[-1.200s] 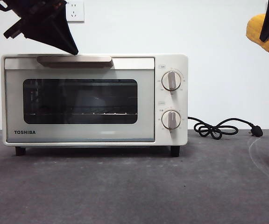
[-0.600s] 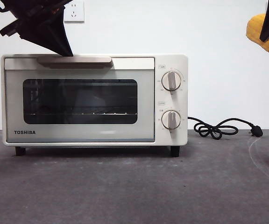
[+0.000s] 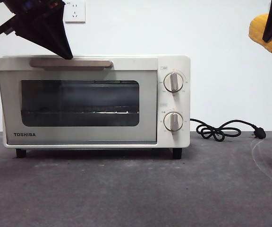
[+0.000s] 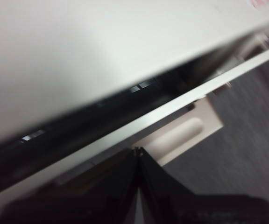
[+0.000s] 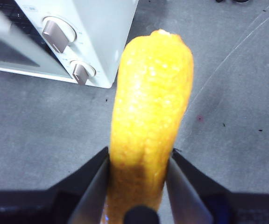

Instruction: Take the corn from the table,put the corn in the oven

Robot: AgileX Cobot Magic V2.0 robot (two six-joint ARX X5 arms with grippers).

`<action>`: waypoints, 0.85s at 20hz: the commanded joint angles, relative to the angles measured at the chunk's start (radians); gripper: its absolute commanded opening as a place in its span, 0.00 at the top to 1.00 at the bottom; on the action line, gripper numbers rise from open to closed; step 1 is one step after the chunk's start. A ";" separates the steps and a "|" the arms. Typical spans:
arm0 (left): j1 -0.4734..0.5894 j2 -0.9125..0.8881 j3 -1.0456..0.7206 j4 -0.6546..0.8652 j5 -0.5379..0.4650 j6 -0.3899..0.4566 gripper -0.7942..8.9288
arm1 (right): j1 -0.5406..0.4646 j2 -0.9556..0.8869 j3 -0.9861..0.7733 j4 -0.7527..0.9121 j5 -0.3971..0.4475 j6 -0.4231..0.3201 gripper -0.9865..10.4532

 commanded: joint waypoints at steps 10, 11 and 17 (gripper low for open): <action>-0.119 0.040 -0.038 -0.241 -0.012 0.014 0.92 | 0.001 -0.002 0.006 0.003 -0.108 0.007 0.92; -0.135 0.040 -0.038 -0.261 -0.012 0.014 0.92 | 0.001 -0.002 0.006 0.003 -0.130 0.007 0.92; -0.234 0.037 -0.038 -0.328 -0.012 0.013 0.92 | 0.001 -0.002 0.006 0.004 -0.201 0.006 0.92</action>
